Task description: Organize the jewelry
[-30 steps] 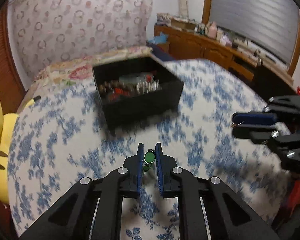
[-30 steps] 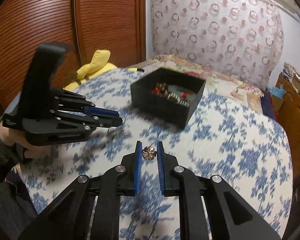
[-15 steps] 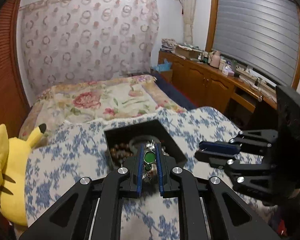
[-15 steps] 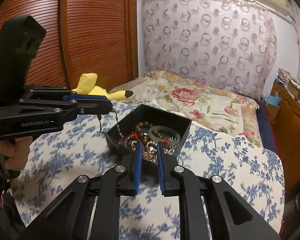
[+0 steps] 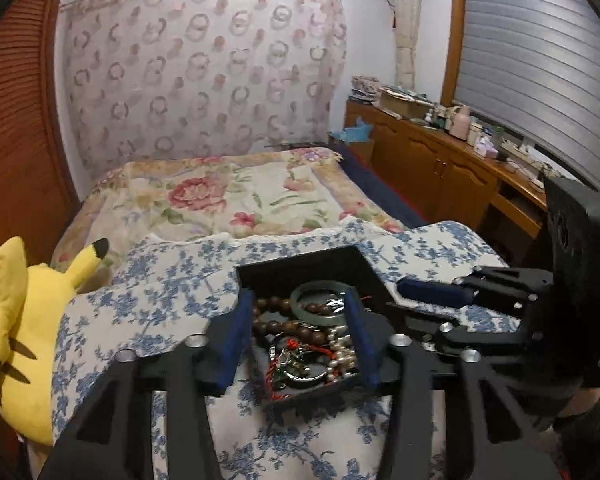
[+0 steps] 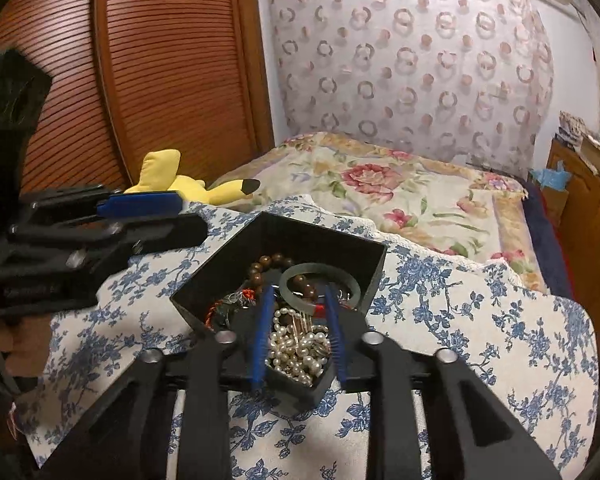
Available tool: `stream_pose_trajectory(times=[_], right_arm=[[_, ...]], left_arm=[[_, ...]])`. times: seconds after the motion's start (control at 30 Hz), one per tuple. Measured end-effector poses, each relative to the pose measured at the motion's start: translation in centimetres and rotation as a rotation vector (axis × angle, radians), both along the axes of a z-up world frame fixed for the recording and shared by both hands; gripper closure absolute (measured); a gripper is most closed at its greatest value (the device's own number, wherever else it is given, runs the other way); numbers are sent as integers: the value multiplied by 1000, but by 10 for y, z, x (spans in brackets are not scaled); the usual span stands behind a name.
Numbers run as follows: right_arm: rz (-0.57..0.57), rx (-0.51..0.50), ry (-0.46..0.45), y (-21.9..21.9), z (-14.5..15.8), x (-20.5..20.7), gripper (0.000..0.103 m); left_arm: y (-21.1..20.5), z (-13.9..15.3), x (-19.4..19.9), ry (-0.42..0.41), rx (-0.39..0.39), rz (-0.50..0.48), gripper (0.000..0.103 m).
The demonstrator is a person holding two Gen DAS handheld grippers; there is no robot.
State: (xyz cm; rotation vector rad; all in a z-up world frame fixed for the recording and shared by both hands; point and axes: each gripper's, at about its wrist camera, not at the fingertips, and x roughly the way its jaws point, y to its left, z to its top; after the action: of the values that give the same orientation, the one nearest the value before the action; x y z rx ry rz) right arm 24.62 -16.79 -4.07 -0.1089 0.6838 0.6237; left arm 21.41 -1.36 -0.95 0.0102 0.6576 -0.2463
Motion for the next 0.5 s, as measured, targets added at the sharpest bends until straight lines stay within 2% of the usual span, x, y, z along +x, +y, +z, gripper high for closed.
stream_pose_trajectory(times=[0.17,0.23,0.27,0.33,0.5], right_arm=[[-35,10,-20,-10,5,-9,62],[-57,13,-41,-17,9,-17,46],[-78,15,-58,-21,12,-26,44],[-105,20,-79,-29,17,-36,36],[-176,50,-138,-48,27,-83,18]], left_arm=[[6,-2,-18,-31,10,36,28],[5,-1,-26,-49,25,49,18],[5,0,-33,-62,32,57,14],[5,1,-46,-78,29,65,9],[4,3,-78,-105,29,84,8]])
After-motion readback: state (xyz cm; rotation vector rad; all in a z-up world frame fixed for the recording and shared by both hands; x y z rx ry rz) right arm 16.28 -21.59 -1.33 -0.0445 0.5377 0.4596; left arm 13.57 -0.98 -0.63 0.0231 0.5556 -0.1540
